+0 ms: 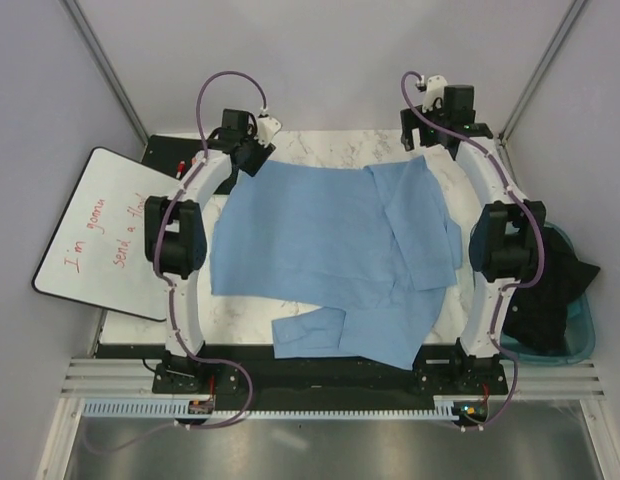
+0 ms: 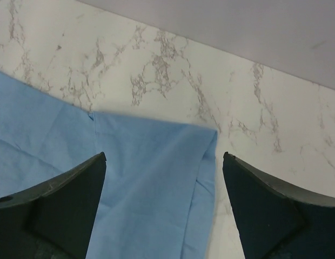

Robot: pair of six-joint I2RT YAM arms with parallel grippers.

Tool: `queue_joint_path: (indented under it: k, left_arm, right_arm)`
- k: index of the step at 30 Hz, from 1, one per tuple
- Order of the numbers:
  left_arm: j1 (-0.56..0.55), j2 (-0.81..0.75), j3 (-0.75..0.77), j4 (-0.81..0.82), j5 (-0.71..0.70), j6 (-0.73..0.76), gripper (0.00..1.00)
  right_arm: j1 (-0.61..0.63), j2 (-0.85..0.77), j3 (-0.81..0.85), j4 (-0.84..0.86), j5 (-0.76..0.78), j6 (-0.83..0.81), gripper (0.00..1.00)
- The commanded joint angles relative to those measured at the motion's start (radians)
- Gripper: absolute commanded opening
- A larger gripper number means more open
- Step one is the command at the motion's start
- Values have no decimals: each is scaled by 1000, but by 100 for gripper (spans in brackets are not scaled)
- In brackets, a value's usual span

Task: Fold and stack the long sleeve shirts
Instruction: Flatten the shirt out

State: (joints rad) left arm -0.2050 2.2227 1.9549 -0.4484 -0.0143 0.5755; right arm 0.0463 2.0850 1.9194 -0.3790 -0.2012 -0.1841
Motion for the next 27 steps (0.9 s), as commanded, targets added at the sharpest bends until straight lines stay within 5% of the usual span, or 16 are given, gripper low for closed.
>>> queue_joint_path:
  k: [1, 5, 7, 11, 14, 19, 22, 27]
  left_arm:
    - [10, -404, -270, -146, 302, -45, 61]
    - [-93, -740, -566, -413, 548, 157, 61]
    - [-205, -898, -736, -540, 533, 217, 61]
    - [-676, -1060, -977, -535, 383, 157, 63]
    - [-801, -1028, -1038, -507, 366, 127, 68]
    - [-928, -936, -1056, -396, 294, 130, 83]
    - [-993, -871, -1082, -306, 225, 136, 81]
    - [-923, -848, -1047, -211, 204, 132, 78]
  right_arm:
    - [-16, -213, -18, -115, 49, -75, 96]
    - [-3, -364, -98, -388, -154, -120, 90]
    - [33, -431, -204, -463, -217, -144, 83]
    - [110, -523, -452, -497, -227, -164, 60]
    - [156, -530, -578, -477, -225, -153, 51]
    - [185, -464, -658, -443, -216, -143, 41]
    - [185, -422, -669, -406, -187, -140, 39]
    - [170, -416, -626, -396, -103, -111, 43]
